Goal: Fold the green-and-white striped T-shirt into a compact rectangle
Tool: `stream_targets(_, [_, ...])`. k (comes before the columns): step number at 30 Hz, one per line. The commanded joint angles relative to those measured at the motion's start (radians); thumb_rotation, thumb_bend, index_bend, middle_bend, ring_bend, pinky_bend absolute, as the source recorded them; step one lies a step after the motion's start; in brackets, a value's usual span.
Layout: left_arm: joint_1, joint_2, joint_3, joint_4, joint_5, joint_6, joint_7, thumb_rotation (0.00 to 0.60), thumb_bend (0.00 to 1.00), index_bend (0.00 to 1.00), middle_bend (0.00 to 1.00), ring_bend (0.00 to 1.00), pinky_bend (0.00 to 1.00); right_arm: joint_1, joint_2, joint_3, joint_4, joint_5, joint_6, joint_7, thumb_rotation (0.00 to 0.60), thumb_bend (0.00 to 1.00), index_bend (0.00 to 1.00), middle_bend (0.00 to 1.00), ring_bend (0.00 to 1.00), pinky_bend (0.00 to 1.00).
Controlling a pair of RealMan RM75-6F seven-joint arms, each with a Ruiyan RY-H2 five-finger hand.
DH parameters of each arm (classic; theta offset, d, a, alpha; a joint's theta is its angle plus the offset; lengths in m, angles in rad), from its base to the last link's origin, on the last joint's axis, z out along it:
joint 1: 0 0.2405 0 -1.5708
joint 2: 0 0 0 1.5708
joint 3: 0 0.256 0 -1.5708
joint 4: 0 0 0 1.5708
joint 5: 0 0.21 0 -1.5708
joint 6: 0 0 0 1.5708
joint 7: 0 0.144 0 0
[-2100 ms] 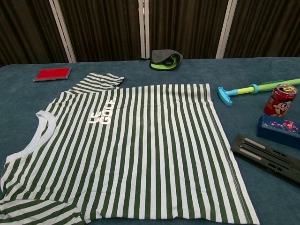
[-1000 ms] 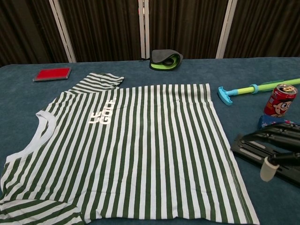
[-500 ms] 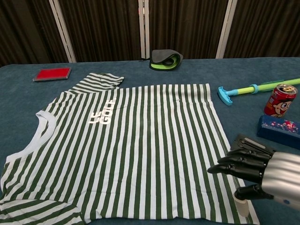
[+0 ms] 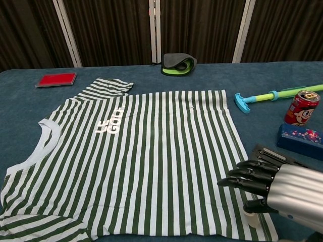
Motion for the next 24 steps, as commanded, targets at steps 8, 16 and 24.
stream_targets(8, [0.000, 0.002, 0.000, 0.001, 0.000, -0.001, -0.002, 0.600, 0.00, 0.00, 0.00, 0.00, 0.00, 0.001, -0.010, -0.010, 0.009, 0.009, 0.002, -0.033, 0.600, 0.14, 0.49, 0.06, 0.00, 0.00])
stream_targets(16, [0.001, 0.002, 0.001, 0.000, 0.005, 0.001, -0.002, 0.600, 0.00, 0.00, 0.00, 0.00, 0.00, 0.003, -0.018, -0.015, 0.028, 0.021, 0.011, -0.024, 0.600, 0.25, 0.50, 0.07, 0.00, 0.00])
stream_targets(24, [0.001, 0.003, 0.002, 0.000, 0.005, -0.001, -0.003, 0.600, 0.00, 0.00, 0.00, 0.00, 0.00, 0.007, -0.026, -0.016, 0.047, 0.015, 0.053, 0.012, 0.600, 0.38, 0.53, 0.09, 0.00, 0.00])
